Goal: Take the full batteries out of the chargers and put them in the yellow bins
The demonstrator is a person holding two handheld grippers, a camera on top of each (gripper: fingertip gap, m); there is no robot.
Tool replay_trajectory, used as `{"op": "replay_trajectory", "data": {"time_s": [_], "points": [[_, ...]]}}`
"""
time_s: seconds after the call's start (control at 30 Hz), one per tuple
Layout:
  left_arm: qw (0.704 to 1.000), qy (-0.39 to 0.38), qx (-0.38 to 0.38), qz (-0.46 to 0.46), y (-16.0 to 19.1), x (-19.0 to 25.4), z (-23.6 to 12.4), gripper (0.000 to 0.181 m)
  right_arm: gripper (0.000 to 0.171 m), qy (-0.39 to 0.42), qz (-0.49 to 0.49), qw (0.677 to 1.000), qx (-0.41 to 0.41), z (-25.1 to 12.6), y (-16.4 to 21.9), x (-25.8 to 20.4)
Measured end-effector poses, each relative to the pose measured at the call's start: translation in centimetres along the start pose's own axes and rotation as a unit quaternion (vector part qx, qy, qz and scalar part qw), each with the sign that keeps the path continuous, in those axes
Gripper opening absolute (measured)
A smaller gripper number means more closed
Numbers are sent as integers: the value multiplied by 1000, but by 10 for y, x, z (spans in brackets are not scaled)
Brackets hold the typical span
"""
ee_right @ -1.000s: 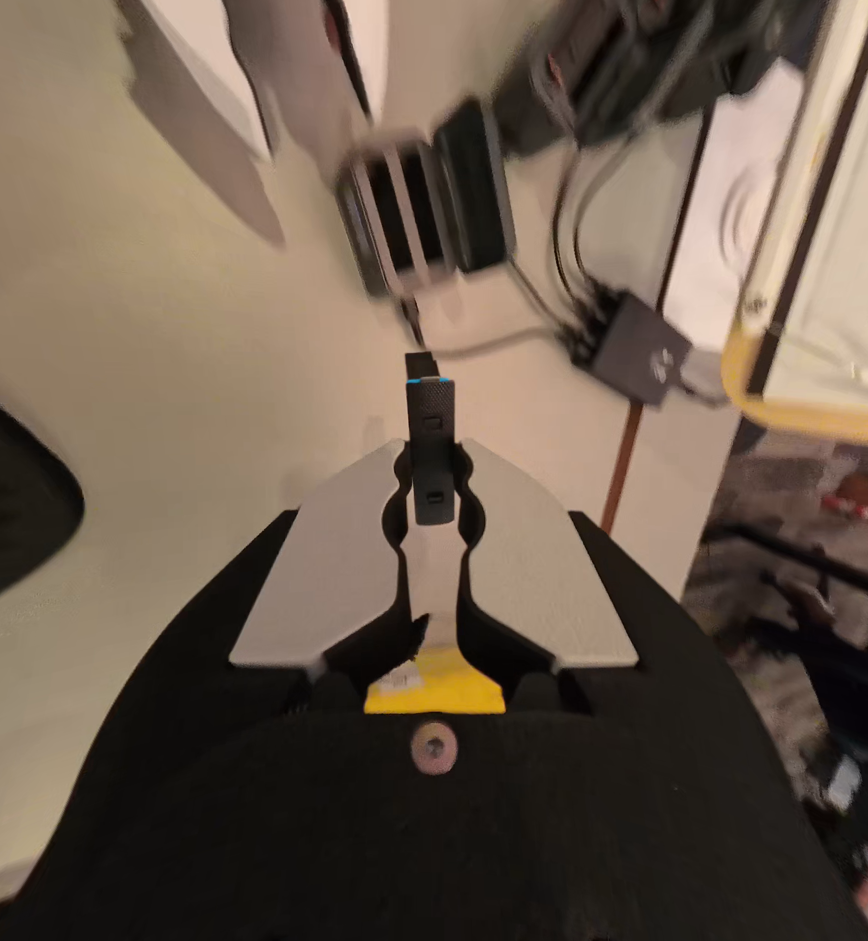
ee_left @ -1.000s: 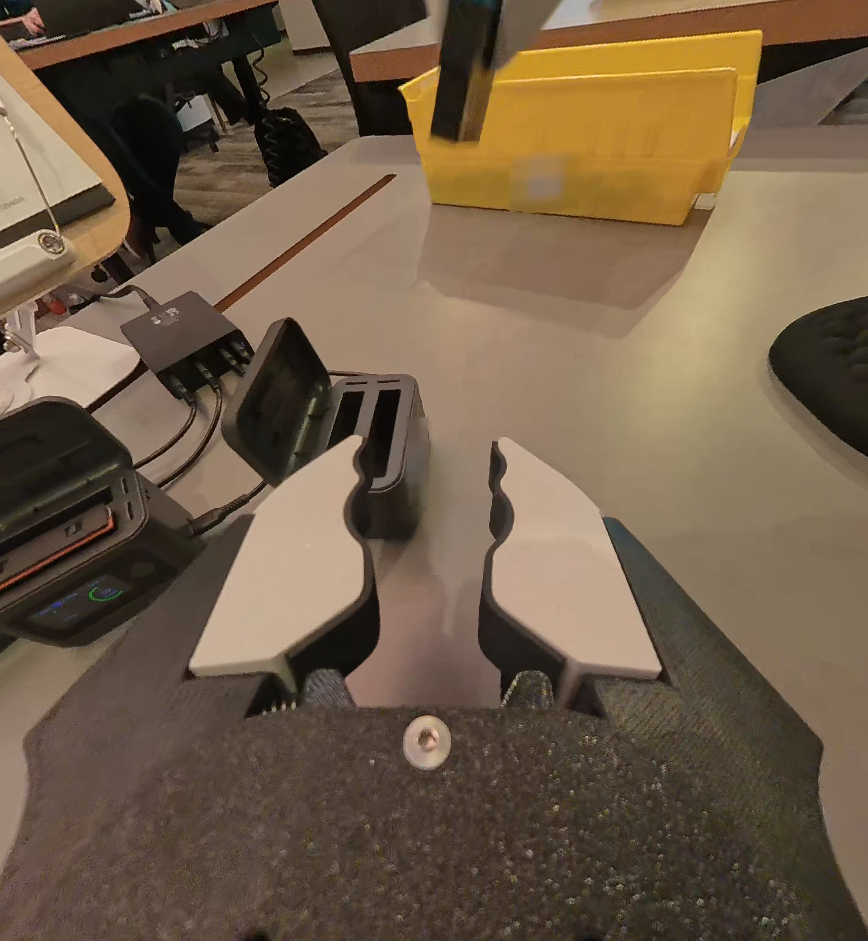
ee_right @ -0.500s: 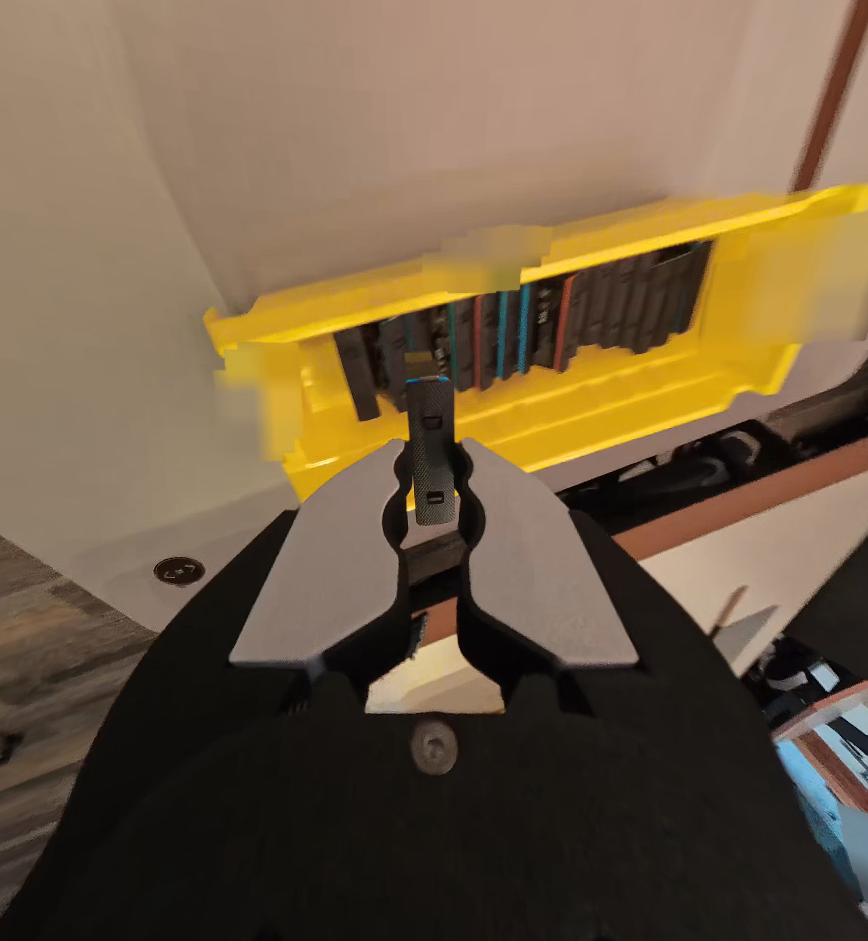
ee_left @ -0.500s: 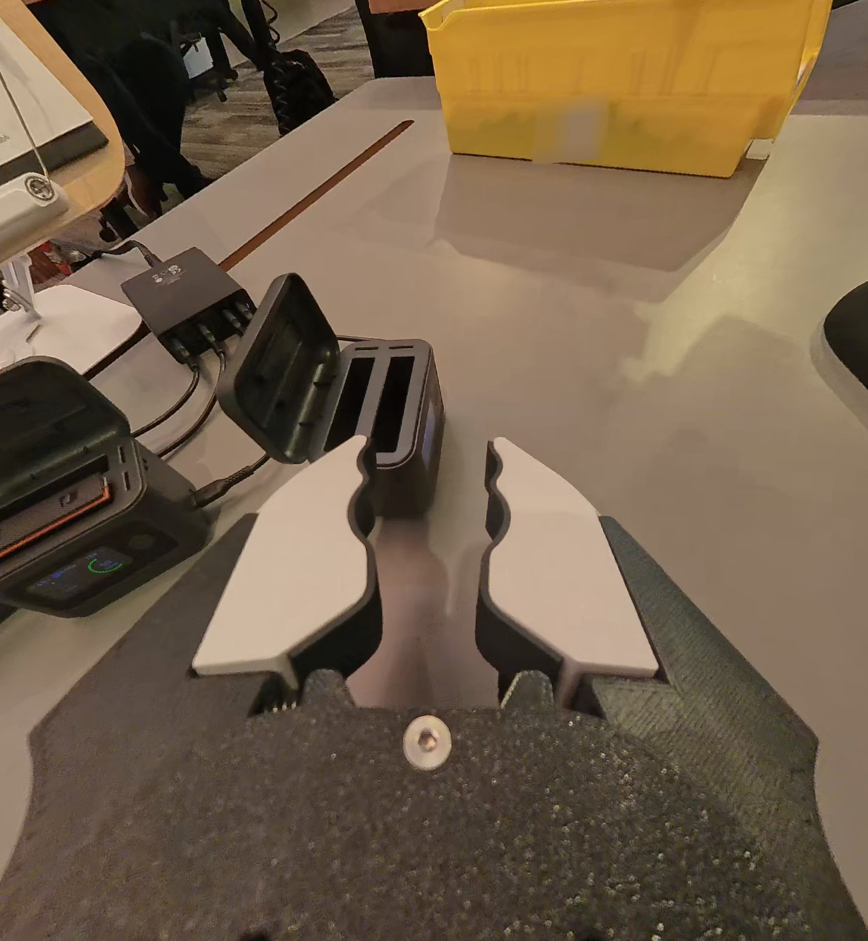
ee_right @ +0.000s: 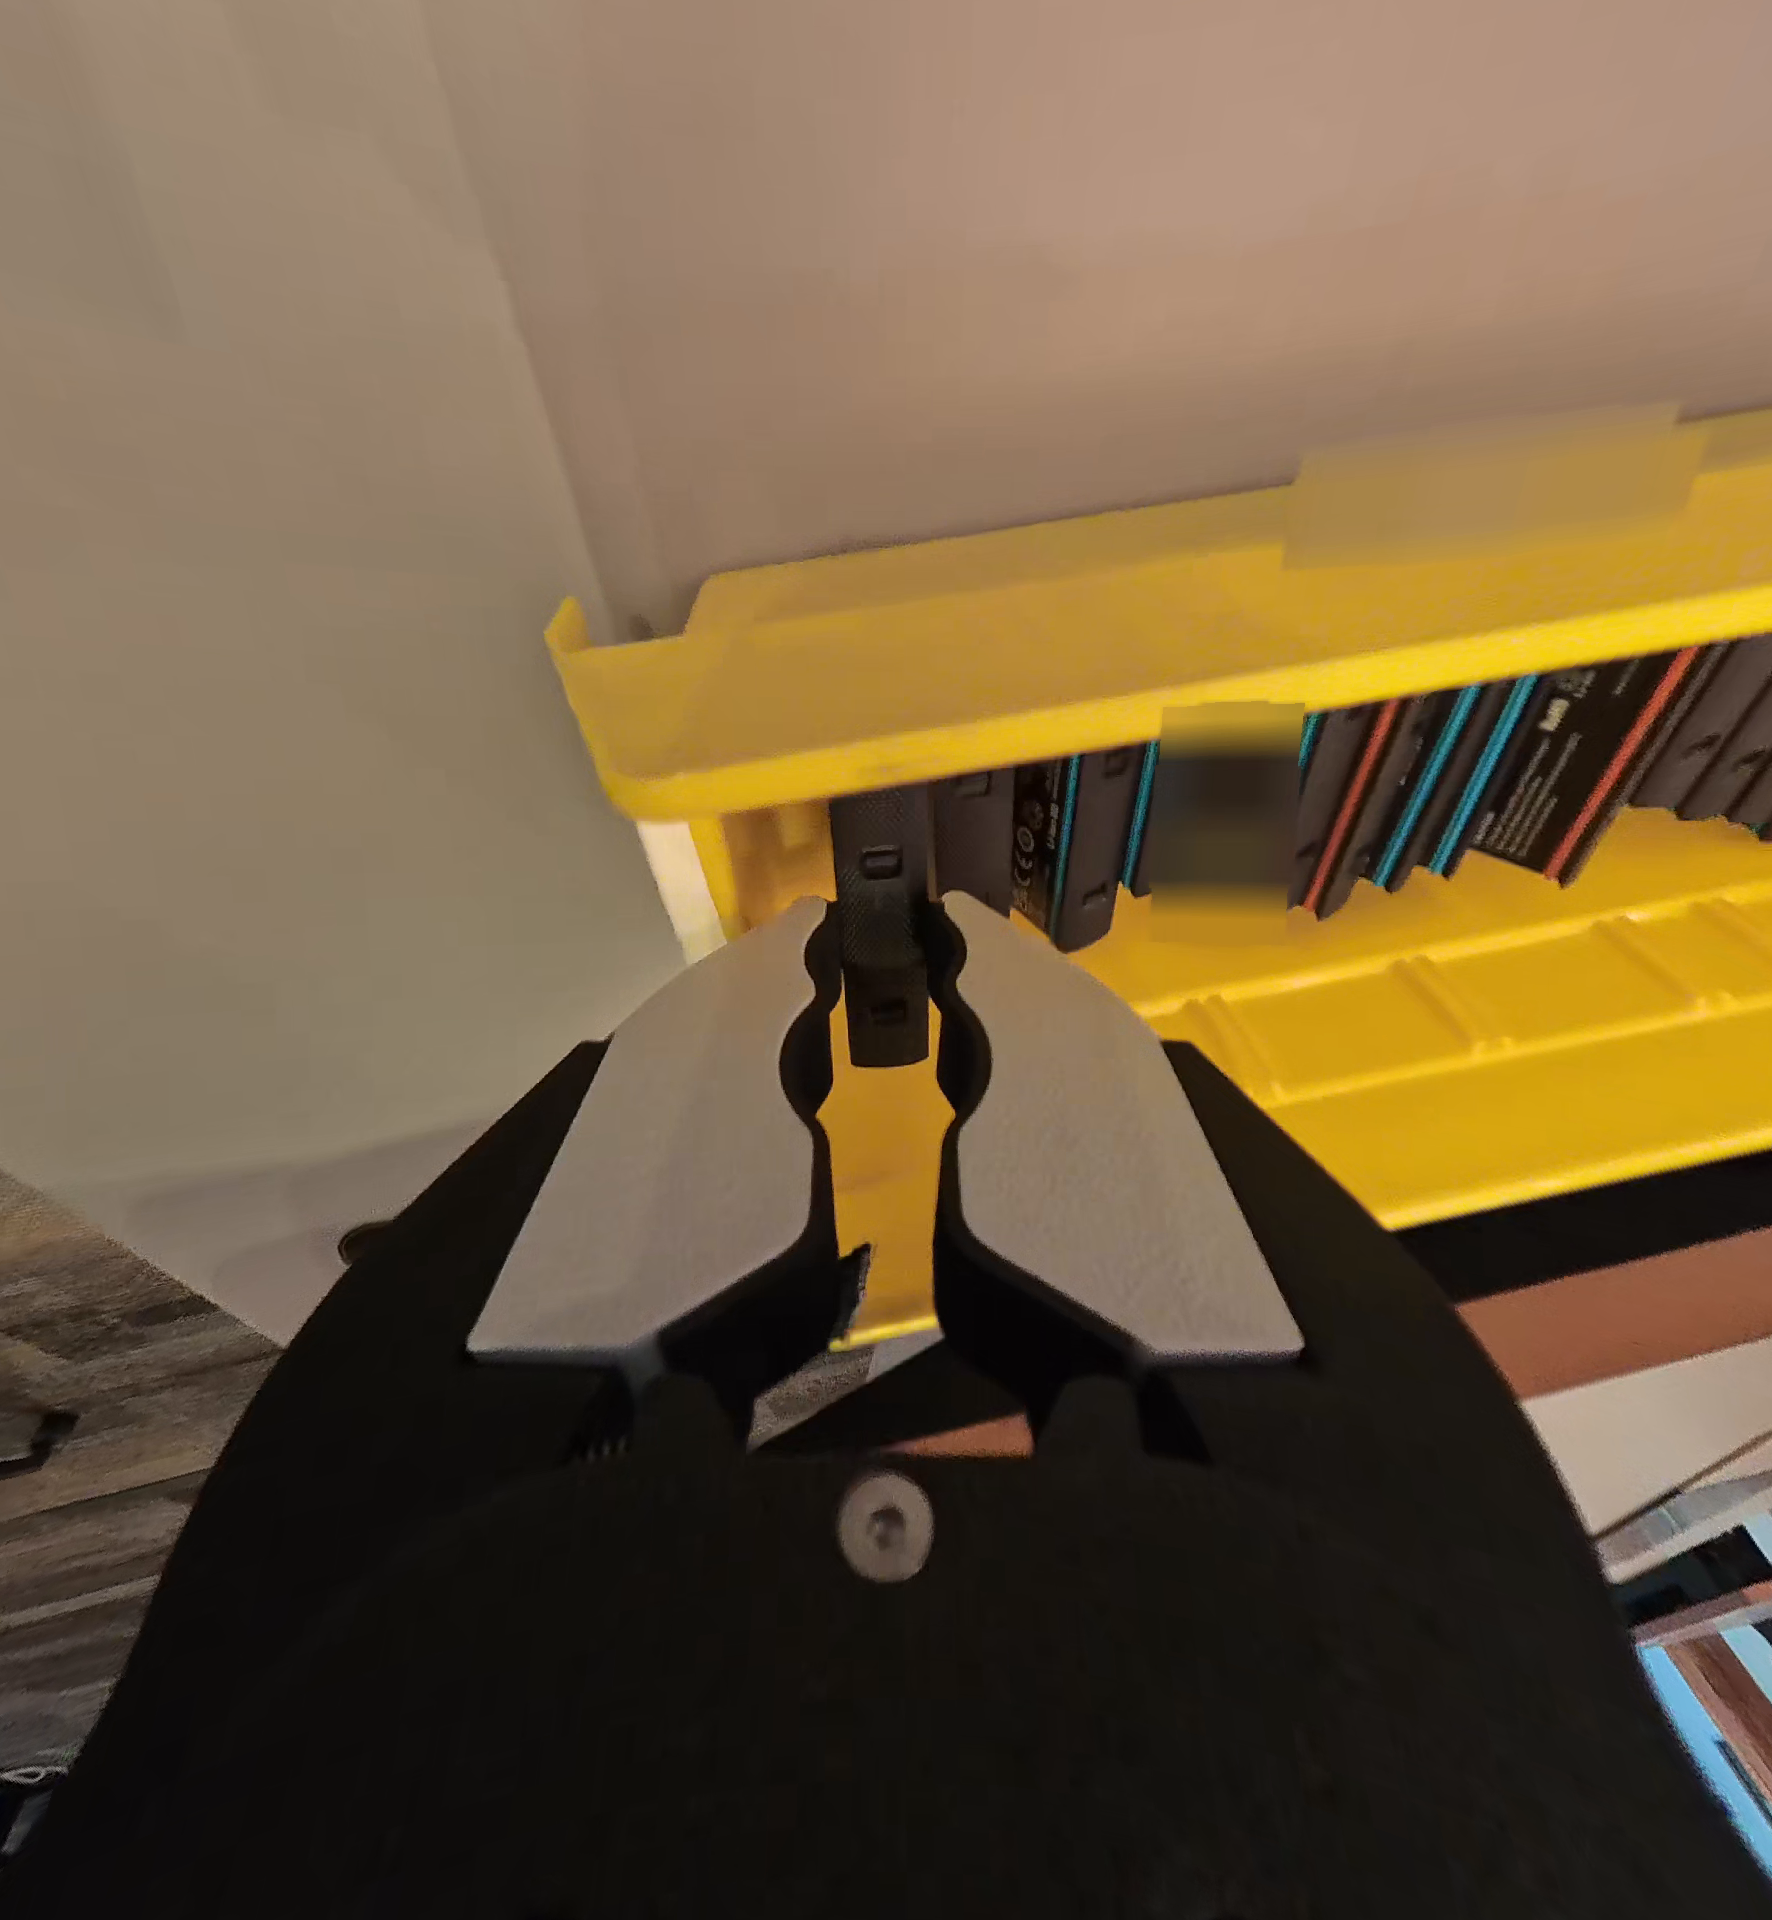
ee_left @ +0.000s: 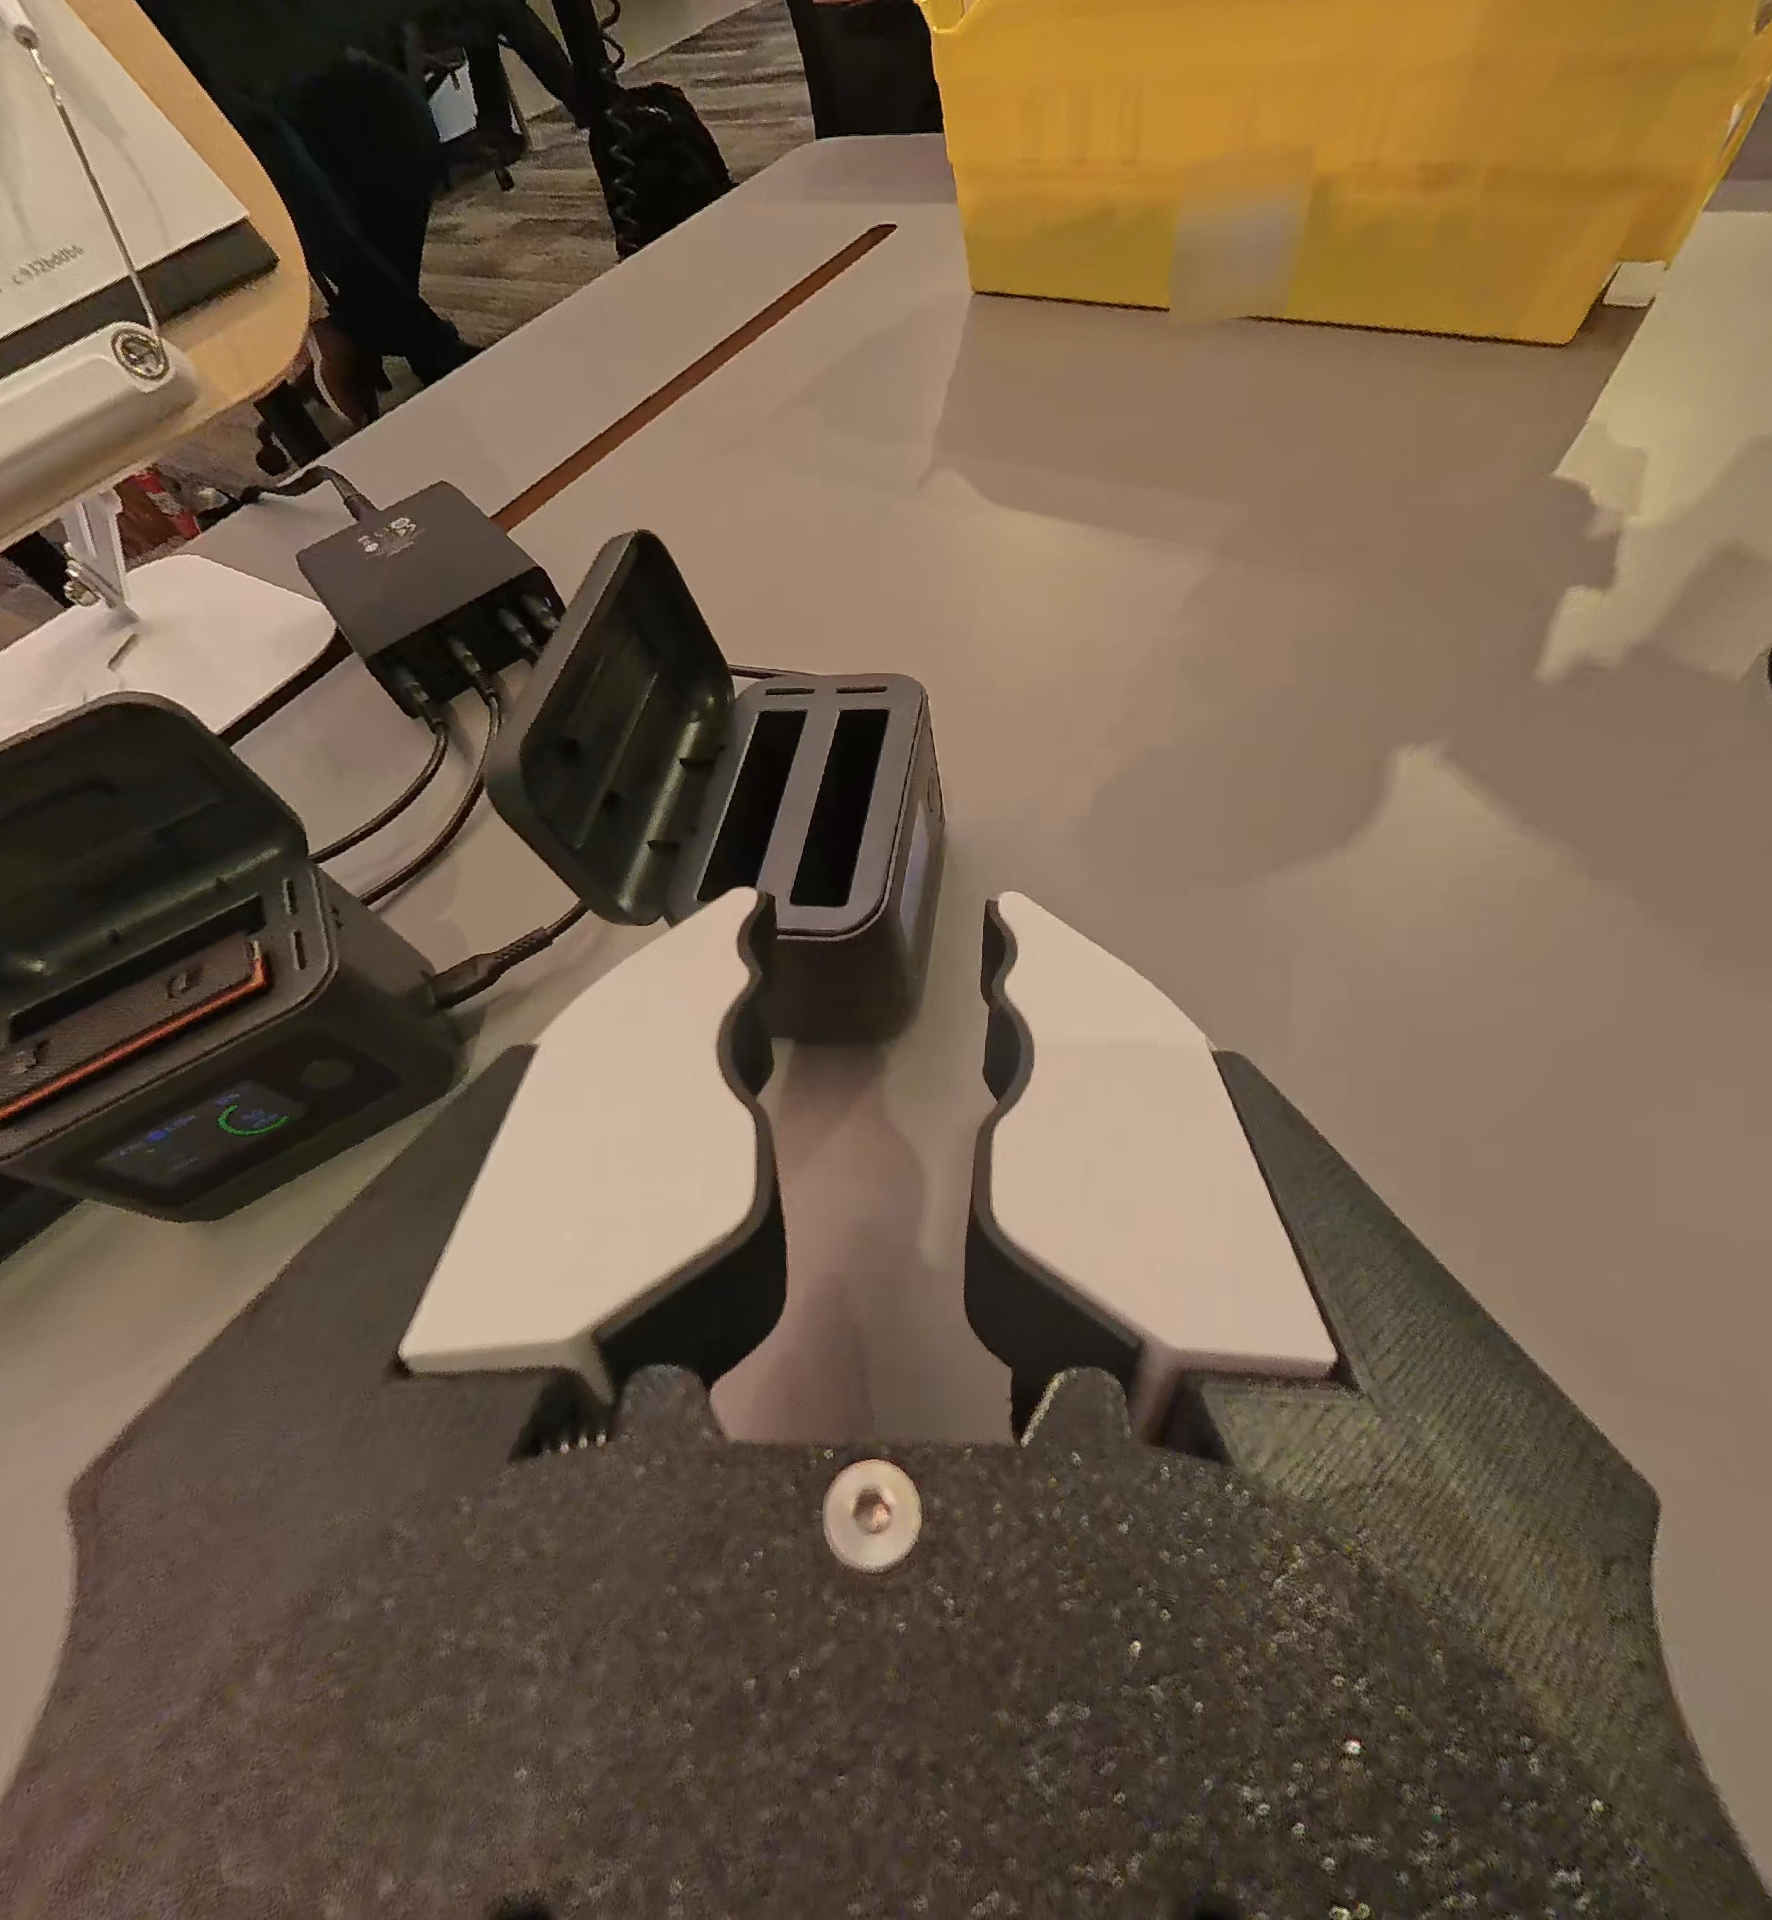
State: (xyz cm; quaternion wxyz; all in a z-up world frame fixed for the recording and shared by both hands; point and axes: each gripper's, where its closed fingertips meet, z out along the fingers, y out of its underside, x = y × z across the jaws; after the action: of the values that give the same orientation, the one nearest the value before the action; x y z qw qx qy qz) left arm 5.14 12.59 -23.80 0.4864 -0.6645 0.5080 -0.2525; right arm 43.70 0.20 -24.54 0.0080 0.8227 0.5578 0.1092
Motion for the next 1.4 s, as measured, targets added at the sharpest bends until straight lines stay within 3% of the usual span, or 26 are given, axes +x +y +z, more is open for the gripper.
{"op": "replay_trajectory", "data": {"time_s": [0.4, 0.6, 0.7, 0.8, 0.9, 1.0, 1.2, 1.4], "points": [[1000, 2, -14, -2, 6, 0, 2, 37, 18, 35, 30, 999, 27, -3, -9, 16], [999, -9, -36, -12, 14, -6, 3, 36, 25, 135, 94, 982, 93, -56, -30, 51], [999, -11, -47, -19, 18, -7, 4, 37, 55, 188, 141, 958, 165, -89, -67, 64], [999, -14, -48, -18, 19, -8, 4, 37, 89, 202, 190, 923, 267, -107, -128, 62], [999, -19, -46, -22, 18, -11, 4, 37, 102, 166, 239, 879, 378, -109, -203, 45], [998, -26, -42, -27, 17, -15, 2, 36, 116, 137, 259, 855, 429, -91, -270, 26], [998, -40, -35, -33, 16, -23, -1, 35, 121, 74, 309, 835, 449, -57, -365, 1], [994, -94, -13, -49, 11, -48, -12, 32, 120, 98, 364, 827, 418, -32, -399, 8]]}}
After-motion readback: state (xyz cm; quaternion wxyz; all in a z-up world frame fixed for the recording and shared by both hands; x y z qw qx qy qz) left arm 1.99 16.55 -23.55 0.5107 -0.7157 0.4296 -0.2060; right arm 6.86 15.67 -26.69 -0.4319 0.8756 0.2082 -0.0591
